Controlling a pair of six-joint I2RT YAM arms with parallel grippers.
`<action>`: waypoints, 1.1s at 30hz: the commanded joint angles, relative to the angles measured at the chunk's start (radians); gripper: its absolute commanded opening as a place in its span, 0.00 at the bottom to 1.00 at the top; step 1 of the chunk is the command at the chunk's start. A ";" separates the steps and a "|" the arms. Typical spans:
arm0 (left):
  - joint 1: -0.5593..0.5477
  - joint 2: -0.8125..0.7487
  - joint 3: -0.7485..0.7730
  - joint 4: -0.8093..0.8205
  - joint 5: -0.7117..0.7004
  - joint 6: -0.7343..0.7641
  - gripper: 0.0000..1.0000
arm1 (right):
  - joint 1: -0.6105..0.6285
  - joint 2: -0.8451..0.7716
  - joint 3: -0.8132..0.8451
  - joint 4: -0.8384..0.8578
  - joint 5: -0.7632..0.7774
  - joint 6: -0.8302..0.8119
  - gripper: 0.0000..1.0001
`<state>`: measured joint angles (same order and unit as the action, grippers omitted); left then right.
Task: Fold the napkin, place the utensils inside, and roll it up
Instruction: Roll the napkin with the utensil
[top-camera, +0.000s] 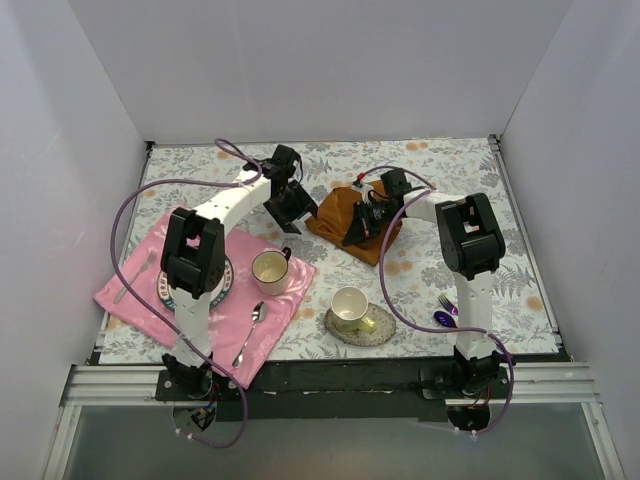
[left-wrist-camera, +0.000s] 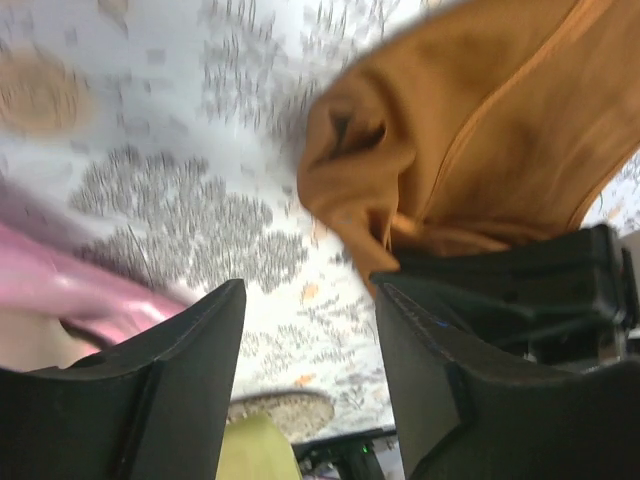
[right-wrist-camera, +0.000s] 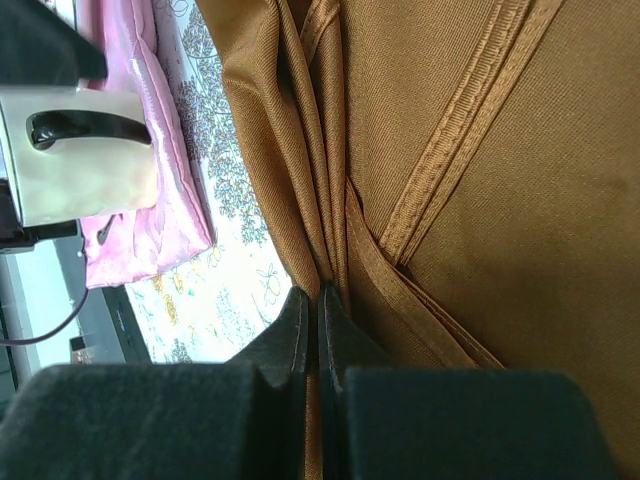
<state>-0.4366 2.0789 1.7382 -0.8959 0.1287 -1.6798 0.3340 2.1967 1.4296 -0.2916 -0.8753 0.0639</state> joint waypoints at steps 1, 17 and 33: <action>-0.040 -0.066 -0.068 0.093 0.040 -0.124 0.56 | -0.004 0.077 -0.020 -0.089 0.183 -0.087 0.01; -0.094 0.129 0.046 0.068 0.089 -0.300 0.51 | -0.004 0.083 -0.001 -0.112 0.199 -0.108 0.01; -0.105 0.231 0.096 0.020 -0.015 -0.213 0.02 | 0.022 0.029 0.043 -0.176 0.292 -0.171 0.13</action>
<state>-0.5327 2.2932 1.8324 -0.8497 0.1905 -1.9488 0.3435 2.2005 1.4742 -0.3668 -0.8406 0.0002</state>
